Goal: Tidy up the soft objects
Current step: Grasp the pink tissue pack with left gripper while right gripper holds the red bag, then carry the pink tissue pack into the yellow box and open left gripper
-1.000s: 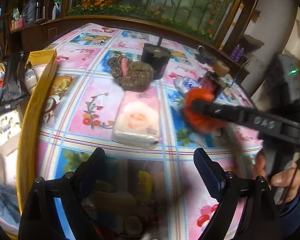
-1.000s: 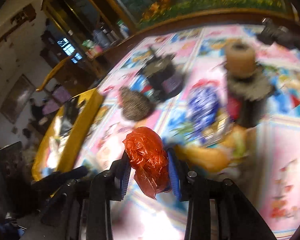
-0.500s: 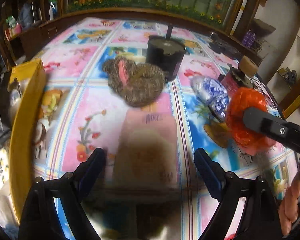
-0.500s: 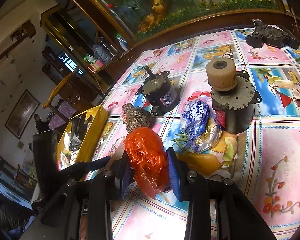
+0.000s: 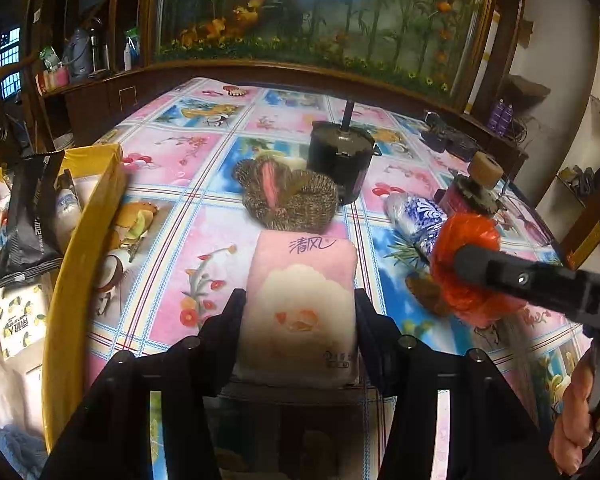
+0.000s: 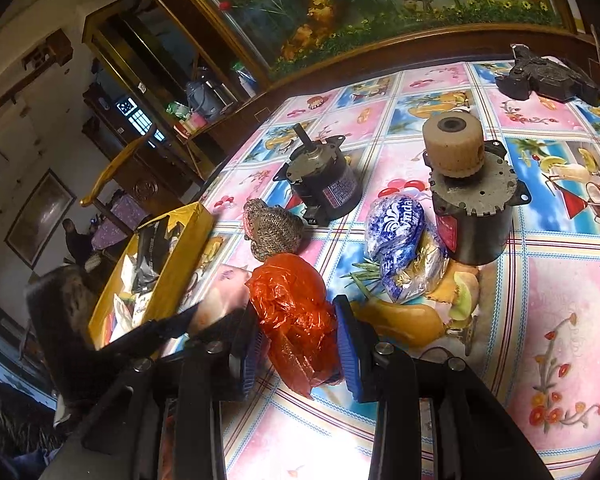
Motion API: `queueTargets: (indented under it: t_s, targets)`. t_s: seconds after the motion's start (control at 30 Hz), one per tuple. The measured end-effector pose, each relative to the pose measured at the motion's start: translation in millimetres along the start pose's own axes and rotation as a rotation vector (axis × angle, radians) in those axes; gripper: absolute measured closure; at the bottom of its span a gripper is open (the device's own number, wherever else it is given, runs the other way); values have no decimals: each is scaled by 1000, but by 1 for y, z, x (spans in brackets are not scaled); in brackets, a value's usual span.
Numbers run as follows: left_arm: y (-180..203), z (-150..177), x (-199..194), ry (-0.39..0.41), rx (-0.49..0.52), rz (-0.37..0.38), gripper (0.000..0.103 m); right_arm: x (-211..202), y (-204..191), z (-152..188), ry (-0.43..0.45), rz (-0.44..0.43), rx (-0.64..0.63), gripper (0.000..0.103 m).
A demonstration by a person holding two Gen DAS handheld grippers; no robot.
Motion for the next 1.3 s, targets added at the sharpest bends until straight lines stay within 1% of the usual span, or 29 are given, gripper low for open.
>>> queueTargets:
  t_s: [0.1, 0.17, 0.37, 0.47, 0.73, 1.3]
  targets:
    - [-4, -1, 1, -6, -19, 8, 52, 4, -3, 2, -11, 3, -15, 65]
    - [-6, -1, 1, -1, -27, 1, 52, 6, -4, 2, -12, 13, -30, 65]
    - [-1, -2, -8, 45, 2, -38, 52, 7, -6, 3, 5, 41, -53, 65]
    - [1, -2, -12, 67, 18, -52, 52, 9, -7, 5, 0, 53, -64, 65]
    - [7, -3, -26, 140, 59, -91, 52, 7, -12, 7, 19, 54, -82, 65]
    - [12, -4, -37, 199, 88, -110, 52, 5, -16, 7, 46, 46, -85, 65]
Point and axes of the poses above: each gripper's, at about its wrist camera, not at the fingertips, and x roughly the way its jaws point, y to its right, z to its underside, the point moved 1 cm from there along x, roughly the way its jaws point, and after that the axes turned 6 degrees about z, right-handed, at the moved point
